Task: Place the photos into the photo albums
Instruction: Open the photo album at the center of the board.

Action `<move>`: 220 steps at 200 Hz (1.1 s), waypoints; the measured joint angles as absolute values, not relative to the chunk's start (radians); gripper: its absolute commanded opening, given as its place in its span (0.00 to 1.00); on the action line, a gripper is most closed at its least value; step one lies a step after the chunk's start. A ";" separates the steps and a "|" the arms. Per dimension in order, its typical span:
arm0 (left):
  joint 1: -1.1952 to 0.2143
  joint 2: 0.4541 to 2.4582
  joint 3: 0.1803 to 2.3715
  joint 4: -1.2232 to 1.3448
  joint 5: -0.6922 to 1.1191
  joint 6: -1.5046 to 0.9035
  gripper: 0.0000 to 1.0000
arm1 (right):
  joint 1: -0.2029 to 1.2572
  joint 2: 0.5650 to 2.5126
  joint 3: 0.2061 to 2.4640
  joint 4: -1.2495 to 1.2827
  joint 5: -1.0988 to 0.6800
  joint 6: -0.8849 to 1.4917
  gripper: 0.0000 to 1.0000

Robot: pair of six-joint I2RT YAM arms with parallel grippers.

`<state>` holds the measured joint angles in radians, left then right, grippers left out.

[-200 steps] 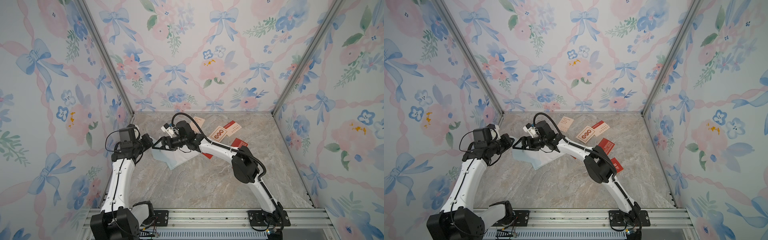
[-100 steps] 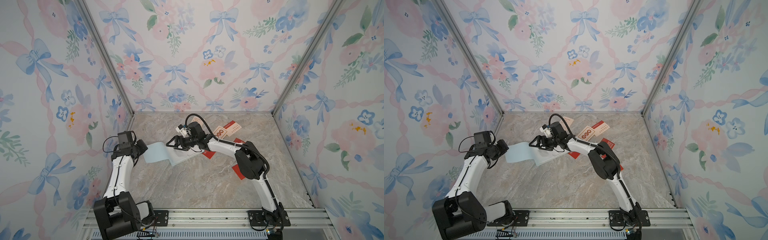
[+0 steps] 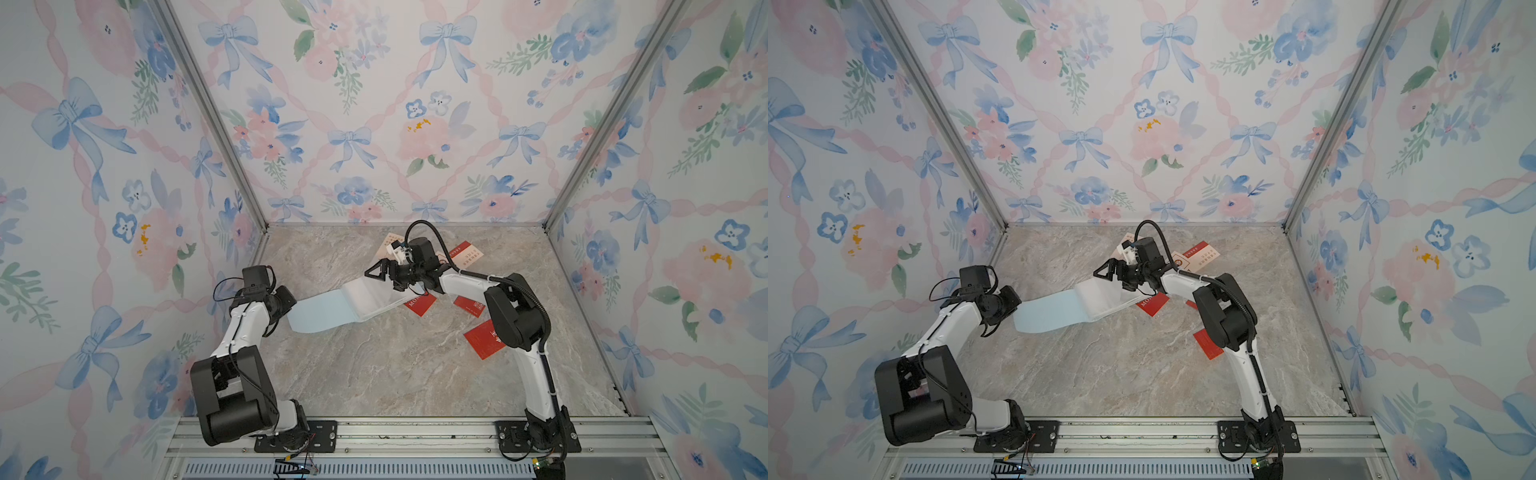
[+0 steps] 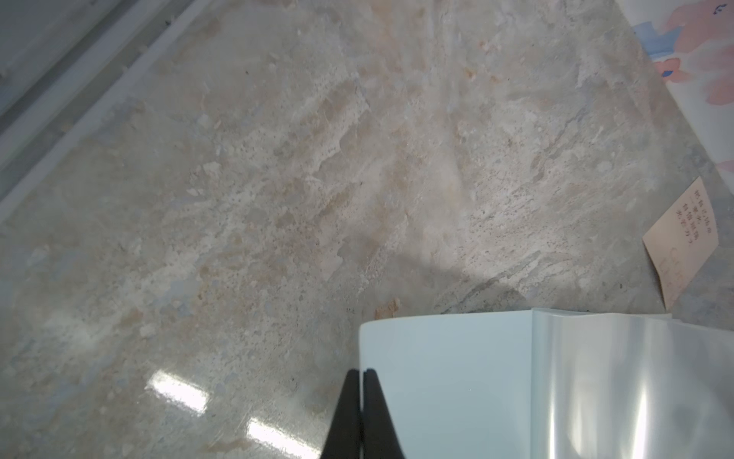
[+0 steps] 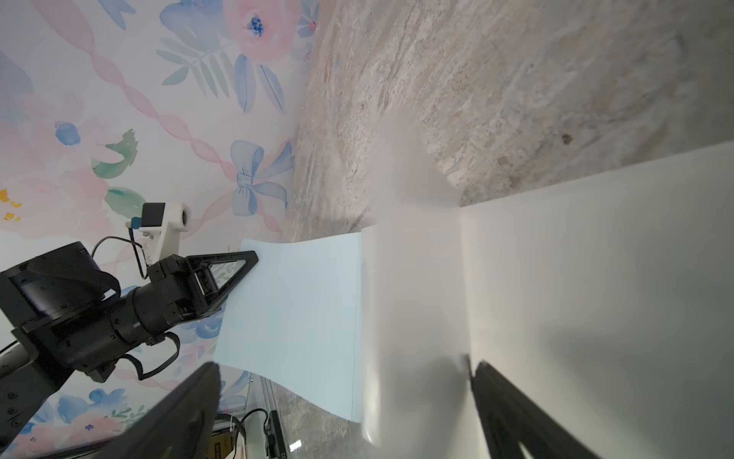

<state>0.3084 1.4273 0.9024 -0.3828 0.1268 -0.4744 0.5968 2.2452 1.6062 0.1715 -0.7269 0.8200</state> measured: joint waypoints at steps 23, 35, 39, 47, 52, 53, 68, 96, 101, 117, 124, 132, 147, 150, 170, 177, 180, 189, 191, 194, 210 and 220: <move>0.316 1.530 0.996 -0.369 0.139 -0.459 0.00 | 0.590 2.238 1.606 0.168 -0.725 0.803 0.99; 0.318 1.580 1.025 -0.364 0.146 -0.455 0.00 | 0.592 2.238 1.606 0.166 -0.725 0.799 0.99; 0.317 1.597 1.033 -0.364 0.146 -0.455 0.00 | 0.595 2.239 1.606 0.165 -0.725 0.799 0.99; 0.313 1.624 1.047 -0.364 0.146 -0.455 0.00 | 0.599 2.239 1.607 0.165 -0.725 0.799 0.99; 0.309 1.641 1.055 -0.364 0.147 -0.455 0.00 | 0.604 2.241 1.610 0.165 -0.726 0.800 0.99; 0.308 1.645 1.057 -0.364 0.147 -0.455 0.00 | 0.606 2.241 1.610 0.165 -0.726 0.800 0.99; 0.290 1.681 1.072 -0.364 0.149 -0.456 0.00 | 0.625 2.254 1.641 0.161 -0.728 0.804 0.99; 0.253 1.731 1.081 -0.364 0.147 -0.462 0.00 | 0.677 2.307 1.754 0.159 -0.735 0.810 0.99; 0.249 1.740 1.082 -0.364 0.146 -0.466 0.00 | 0.685 2.318 1.776 0.155 -0.738 0.810 0.99; 0.245 1.766 1.085 -0.364 0.145 -0.472 0.00 | 0.709 2.352 1.845 0.149 -0.747 0.811 0.99; 0.245 1.774 1.087 -0.364 0.146 -0.472 0.00 | 0.715 2.367 1.872 0.144 -0.751 0.811 0.99; 0.249 1.779 1.091 -0.364 0.146 -0.471 0.00 | 0.722 2.384 1.898 0.141 -0.757 0.810 0.99; 0.258 1.780 1.100 -0.367 0.150 -0.470 0.00 | 0.725 2.397 1.909 0.130 -0.764 0.810 0.99; 0.261 1.780 1.102 -0.368 0.152 -0.469 0.00 | 0.724 2.397 1.907 0.126 -0.765 0.810 0.99; 0.289 1.780 1.114 -0.368 0.154 -0.456 0.00 | 0.699 2.394 1.867 0.138 -0.775 0.809 0.99; 0.297 1.780 1.117 -0.368 0.154 -0.452 0.00 | 0.684 2.388 1.840 0.142 -0.776 0.809 0.99; 0.300 1.780 1.117 -0.368 0.154 -0.451 0.00 | 0.675 2.385 1.824 0.144 -0.777 0.809 0.99; 0.308 1.780 1.119 -0.369 0.154 -0.448 0.00 | 0.649 2.374 1.780 0.150 -0.778 0.808 0.99; 0.308 1.780 1.119 -0.369 0.154 -0.448 0.00 | 0.644 2.371 1.773 0.152 -0.778 0.809 0.99; 0.310 1.780 1.119 -0.369 0.154 -0.447 0.00 | 0.632 2.365 1.753 0.157 -0.778 0.810 0.99; 0.311 1.782 1.122 -0.372 0.154 -0.445 0.00 | 0.574 2.338 1.674 0.175 -0.778 0.815 0.99; 0.311 1.789 1.124 -0.372 0.154 -0.445 0.00 | 0.542 2.326 1.644 0.178 -0.778 0.818 0.99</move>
<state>0.3111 1.7885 1.1236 -0.3717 0.1535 -0.4450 0.5415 2.3257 1.6444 0.1776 -0.7776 0.8185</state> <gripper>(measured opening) 0.046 0.988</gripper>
